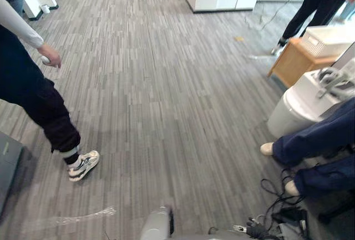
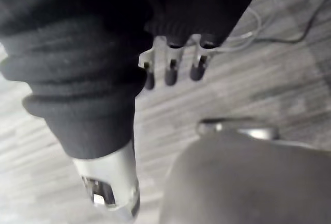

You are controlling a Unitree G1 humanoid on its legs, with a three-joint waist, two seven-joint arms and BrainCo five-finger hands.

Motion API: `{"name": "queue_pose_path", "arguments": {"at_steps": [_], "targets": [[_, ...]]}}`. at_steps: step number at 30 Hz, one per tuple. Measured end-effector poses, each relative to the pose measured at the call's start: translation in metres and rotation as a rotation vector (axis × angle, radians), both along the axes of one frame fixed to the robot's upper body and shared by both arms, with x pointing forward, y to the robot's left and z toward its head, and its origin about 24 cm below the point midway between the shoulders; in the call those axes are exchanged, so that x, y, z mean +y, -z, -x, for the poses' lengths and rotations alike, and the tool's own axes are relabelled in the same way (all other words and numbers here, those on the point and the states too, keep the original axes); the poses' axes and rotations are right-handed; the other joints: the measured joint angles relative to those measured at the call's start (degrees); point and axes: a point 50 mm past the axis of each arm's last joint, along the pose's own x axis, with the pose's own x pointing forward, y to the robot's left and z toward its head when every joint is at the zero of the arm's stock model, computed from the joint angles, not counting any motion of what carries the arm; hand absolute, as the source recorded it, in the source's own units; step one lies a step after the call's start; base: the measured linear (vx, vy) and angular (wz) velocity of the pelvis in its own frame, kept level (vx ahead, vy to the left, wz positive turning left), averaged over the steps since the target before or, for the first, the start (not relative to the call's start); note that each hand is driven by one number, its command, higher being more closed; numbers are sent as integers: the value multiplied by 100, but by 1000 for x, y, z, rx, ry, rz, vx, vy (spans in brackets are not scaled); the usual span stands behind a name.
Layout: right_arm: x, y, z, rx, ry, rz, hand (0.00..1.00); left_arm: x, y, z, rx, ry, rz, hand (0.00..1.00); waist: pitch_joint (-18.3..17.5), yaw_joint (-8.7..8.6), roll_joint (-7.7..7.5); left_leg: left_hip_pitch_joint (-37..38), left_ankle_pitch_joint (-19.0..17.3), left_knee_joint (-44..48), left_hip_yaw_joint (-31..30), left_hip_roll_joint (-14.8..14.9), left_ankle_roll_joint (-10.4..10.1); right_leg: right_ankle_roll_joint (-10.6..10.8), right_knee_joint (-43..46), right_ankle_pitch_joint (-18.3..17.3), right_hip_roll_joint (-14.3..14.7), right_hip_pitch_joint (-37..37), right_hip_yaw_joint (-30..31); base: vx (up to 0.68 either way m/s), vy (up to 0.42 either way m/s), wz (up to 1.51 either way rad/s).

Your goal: Organize washtable

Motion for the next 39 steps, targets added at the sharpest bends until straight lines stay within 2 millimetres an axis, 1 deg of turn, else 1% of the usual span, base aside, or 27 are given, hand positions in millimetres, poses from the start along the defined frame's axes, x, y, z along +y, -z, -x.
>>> {"name": "queue_pose_path", "arguments": {"at_steps": [2, 4, 6, 7, 8, 10, 13, 15, 16, 17, 18, 19, 20, 21, 22, 23, 24, 25, 26, 28, 30, 31, 34, 35, 37, 38, 39], "targets": [[9, 5, 16, 39, 26, -26, 0, 11, -2, 2, 2, 6, -27, 0, -100, -11, -312, -69, -340, 330, 174, -509, 461, 238, 1484, -731, -330, -172, 85, 385, 203, 7], [8, 5, 16, 36, 40, -26, 0, 11, -2, 4, 13, 3, -26, 0, -116, -24, -321, 31, -614, 563, 282, -631, 692, 387, 2168, -806, -392, -292, 182, 277, 151, 0], [11, 6, 18, 39, 52, -35, 0, 14, -2, 7, 24, 9, -32, 0, -163, -37, -391, 427, -838, 558, 370, -779, 781, 552, 3631, -305, -316, -612, 448, 329, 156, -5], [12, 6, 21, 41, 54, -38, 0, 15, -2, 7, 28, 19, -34, 0, -169, -75, -360, 751, -961, 489, 355, -840, 821, 518, 4392, 220, -253, -756, 388, 347, 130, -2], [13, 6, 22, 43, 56, -41, 0, 16, -2, 9, 33, 30, -37, 0, -197, -106, -374, 932, -1014, 396, 323, -881, 834, 437, 4675, 345, -256, -814, 254, 390, 94, 1], [15, 7, 25, 37, 96, -52, 0, 19, -3, 7, 37, 48, -43, 0, -201, -218, -403, 1783, -1048, -167, 88, -928, 905, -107, 5104, 10, -203, -929, -553, 420, 44, 11], [15, 7, 29, 41, 125, -55, 0, 21, -3, -6, 4, 47, -48, 0, -202, -350, -345, 2610, -1027, -833, -200, -739, 890, -385, 4265, -617, 129, -1440, -1220, 474, -12, 42], [11, 7, 29, 42, 125, -47, 0, 17, -3, -12, -9, 47, -39, 0, -202, -435, -214, 3016, -1023, -1221, -339, -507, 820, -449, 3406, -626, 439, -1804, -1362, 482, -23, 38], [9, 6, 28, 35, 124, -40, 0, 11, -2, -16, -20, 48, -25, 0, -198, -521, -58, 3307, -975, -1520, -400, -259, 657, -455, 2426, -423, 679, -2070, -1391, 678, -26, 57], [10, 7, 30, 43, 125, -42, 0, 12, -3, -25, -41, 57, -28, 0, -169, -565, -107, 3452, -862, -1619, -543, -216, 452, -365, 1329, 119, 752, -2301, -1260, 583, -40, 55], [12, 7, 33, 52, 129, -48, 0, 13, -3, -26, -44, 57, -31, 0, -164, -564, -149, 3513, -833, -1635, -626, -221, 401, -345, 744, 434, 724, -2326, -1164, 774, -123, 64], [14, 9, 39, 76, 142, -54, 0, 15, -4, -27, -50, 54, -37, 0, -165, -626, -224, 3790, -852, -1584, -829, -239, 343, -477, -52, 963, 667, -2394, -1038, 693, -153, 56], [17, 10, 43, 88, 146, -59, 0, 16, -4, -26, -50, 46, -40, 0, -184, -649, -255, 3877, -890, -1440, -929, -242, 274, -614, -121, 1125, 668, -2376, -1041, 890, -212, 69], [19, 11, 53, 110, 177, -66, 0, 17, -4, -22, -45, 4, -38, 0, -256, -713, -225, 3888, -872, -971, -1120, -177, 203, -928, 141, 2067, 703, -2341, -1038, 631, -165, 40], [15, 11, 56, 112, 194, -59, 0, 16, -3, -20, -45, -24, -34, 0, -296, -703, -159, 3830, -796, -661, -1159, -63, 82, -890, 338, 2039, 760, -2339, -1086, 774, -192, 26], [8, 9, 55, 106, 195, -46, 0, 10, -3, -22, -58, -56, -18, 0, -336, -683, 33, 3493, -333, 118, -1172, 105, -40, -1009, 479, 1766, 966, -2232, -1286, 772, -166, -9], [7, 8, 51, 86, 188, -40, 0, 8, -2, -24, -67, -90, -9, 0, -330, -686, 49, 2974, 741, 1080, -1113, 91, 79, -1120, 370, 1604, 1115, -2011, -1265, 767, -151, -27], [7, 7, 49, 78, 179, -39, 0, 6, -2, -23, -68, -112, -4, 0, -316, -663, 34, 2743, 1492, 1500, -1023, 92, -46, -1160, 224, 1552, 1190, -1824, -1168, 937, -160, -51], [7, 7, 47, 77, 169, -38, 0, 9, -3, -24, -76, -126, -11, 0, -230, -596, 23, 2297, 1338, 2489, -677, 389, 0, -1217, -109, 1506, 1348, -1356, -990, 746, -130, -48], [14, 9, 46, 88, 150, -55, 0, 19, -6, -27, -86, -106, -40, 0, -63, -471, -172, 1762, 217, 3318, -128, 681, 154, -1358, -519, 1409, 1415, -379, -740, 709, -129, -46], [17, 10, 40, 88, 125, -61, 0, 21, -7, -26, -88, -61, -56, 0, -39, -441, -245, 1231, -384, 3058, -65, 550, 96, -1358, -789, 1305, 1297, 222, -502, 561, -43, -38], [17, 9, 33, 75, 111, -60, 0, 20, -8, -27, -96, -46, -58, 0, -38, -415, -313, 907, -622, 2464, -93, 409, -134, -1250, -885, 1126, 1174, 441, -379, 415, 57, -37], [8, 5, 20, 37, 105, -36, 0, 12, -7, -34, -108, -8, -40, 0, 0, -306, -73, 199, -495, 357, -414, 161, -354, -1070, -899, 652, 1029, 652, -246, 346, 144, -30], [4, 5, 23, 45, 108, -27, 0, 8, -6, -31, -101, -7, -29, 0, -7, -253, -15, 158, 74, -404, -510, 28, -373, -1035, -719, 344, 909, 690, -170, 329, 226, -20], [5, 6, 29, 59, 113, -27, 0, 7, -4, -16, -64, -17, -25, 0, -135, -185, -4, 224, 438, -338, -457, -214, 84, -837, -230, -253, 685, 696, -94, 467, 283, -10], [4, 7, 35, 73, 124, -28, 0, 5, -3, -13, -55, -21, -17, 0, -184, -180, 17, 265, 414, -271, -374, -275, 228, -741, -33, -379, 605, 690, -68, 504, 257, -16], [5, 7, 36, 77, 139, -33, 0, 7, -3, -7, -33, -23, -20, 0, -207, -131, -114, 390, 278, -274, -158, -382, 410, -555, 652, -579, 466, 511, 10, 484, 228, -37]]}}
